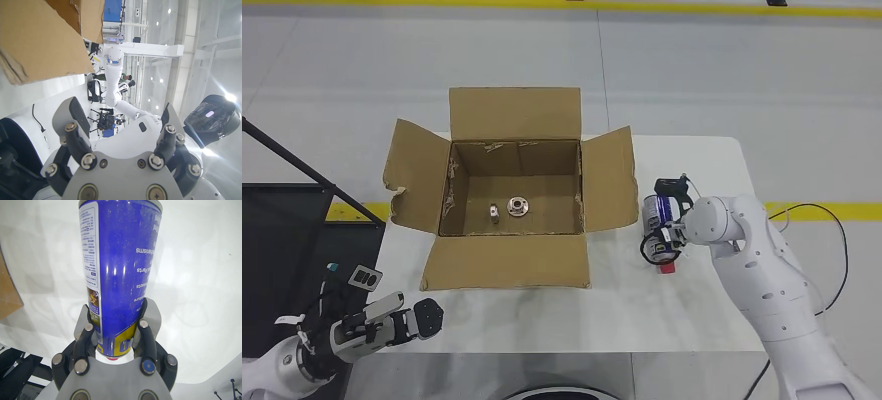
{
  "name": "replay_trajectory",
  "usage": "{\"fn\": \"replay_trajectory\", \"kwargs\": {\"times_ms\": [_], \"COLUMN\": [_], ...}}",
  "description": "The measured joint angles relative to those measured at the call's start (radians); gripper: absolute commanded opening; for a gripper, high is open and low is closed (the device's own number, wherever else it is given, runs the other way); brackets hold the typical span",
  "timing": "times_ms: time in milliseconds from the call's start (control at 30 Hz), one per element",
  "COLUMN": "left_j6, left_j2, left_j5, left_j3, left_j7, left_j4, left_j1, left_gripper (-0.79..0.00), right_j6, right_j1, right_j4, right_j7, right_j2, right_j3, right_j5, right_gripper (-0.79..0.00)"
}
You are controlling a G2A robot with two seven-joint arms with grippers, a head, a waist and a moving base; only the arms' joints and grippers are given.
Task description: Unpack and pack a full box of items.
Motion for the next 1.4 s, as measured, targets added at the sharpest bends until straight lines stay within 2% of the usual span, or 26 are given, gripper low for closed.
{"fn": "replay_trajectory", "kwargs": {"times_ms": [67, 933, 1133, 1400], "left_j6": [0.000, 0.000, -0.032, -0.102], "left_j2": [0.000, 0.000, -0.005, -0.018], "left_j5": [0.000, 0.000, -0.023, -0.094], "left_j3": [0.000, 0.000, 0.004, -0.065], "left_j7": [0.000, 0.000, 0.097, 0.220], "left_j4": [0.000, 0.000, -0.010, -0.019], "left_j1": [0.000, 0.000, -0.018, -0.003], "left_gripper": [0.000, 0.000, 0.000, 0.000], "right_j6": [0.001, -0.007, -0.005, -0.005], "right_j1": [0.000, 0.035, 0.053, 0.100], "right_j4": [-0.002, -0.072, -0.132, -0.246], "right_j7": [0.002, 0.058, 0.064, 0.064], "right_j2": [0.000, 0.001, 0.003, 0.005], "right_j3": [0.001, 0.010, 0.020, 0.042], "right_j5": [-0.001, -0.044, -0.061, -0.111], "right_gripper": [0.000, 0.000, 0.000, 0.000]}}
